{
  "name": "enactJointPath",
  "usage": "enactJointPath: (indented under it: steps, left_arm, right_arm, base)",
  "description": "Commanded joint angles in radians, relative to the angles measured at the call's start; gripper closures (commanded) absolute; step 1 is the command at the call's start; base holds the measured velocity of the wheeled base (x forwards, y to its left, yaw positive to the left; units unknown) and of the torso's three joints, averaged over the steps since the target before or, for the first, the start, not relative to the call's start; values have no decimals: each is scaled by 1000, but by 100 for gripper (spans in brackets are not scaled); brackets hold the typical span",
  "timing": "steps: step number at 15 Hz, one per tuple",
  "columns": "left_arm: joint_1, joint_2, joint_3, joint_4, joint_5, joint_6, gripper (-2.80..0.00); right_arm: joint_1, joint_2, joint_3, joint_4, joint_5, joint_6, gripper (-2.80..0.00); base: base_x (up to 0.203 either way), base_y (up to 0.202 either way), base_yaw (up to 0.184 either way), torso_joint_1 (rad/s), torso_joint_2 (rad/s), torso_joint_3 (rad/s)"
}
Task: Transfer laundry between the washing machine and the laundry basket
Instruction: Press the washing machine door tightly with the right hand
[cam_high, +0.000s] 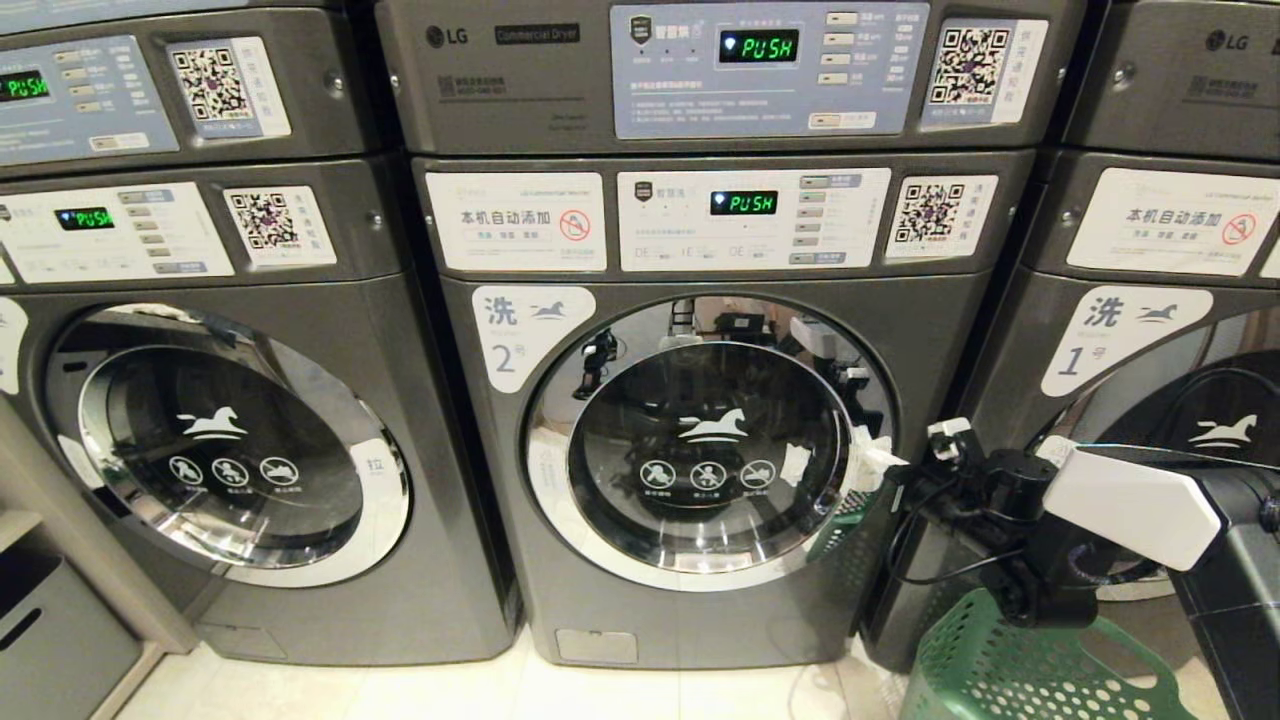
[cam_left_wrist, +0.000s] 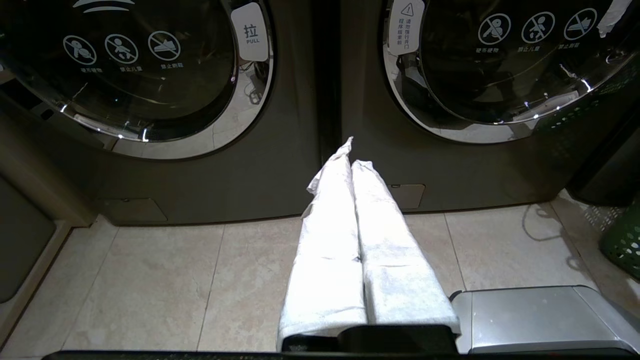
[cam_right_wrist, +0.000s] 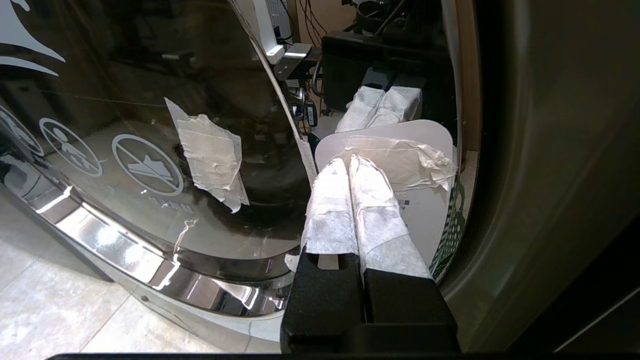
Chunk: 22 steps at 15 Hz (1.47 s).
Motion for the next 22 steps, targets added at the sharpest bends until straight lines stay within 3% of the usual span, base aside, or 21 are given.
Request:
enactJointPath:
  steps: [1, 6, 10, 18, 20, 22]
  left_arm:
    - [-1, 0, 0, 1, 0, 0, 0]
    - [-1, 0, 0, 1, 0, 0, 0]
    - [-1, 0, 0, 1, 0, 0, 0]
    - [-1, 0, 0, 1, 0, 0, 0]
    - [1, 0, 0, 1, 0, 0, 0]
    - [-1, 0, 0, 1, 0, 0, 0]
  right_arm:
    - [18, 22, -12, -4, 2, 0, 0]
    - [32, 58, -90, -4, -5, -5, 0]
    - [30, -2, -23, -4, -8, -8, 0]
    - [30, -538, 640, 23, -15, 2, 0]
    - [31, -693, 812, 75, -61, -12, 0]
    - [34, -867, 929, 188, -174, -49, 0]
  base:
    - [0, 0, 0, 0, 0, 0]
    - [0, 0, 0, 0, 0, 0]
    - [0, 0, 0, 0, 0, 0]
    - [0, 0, 0, 0, 0, 0]
    - [0, 0, 0, 0, 0, 0]
    - [0, 0, 0, 0, 0, 0]
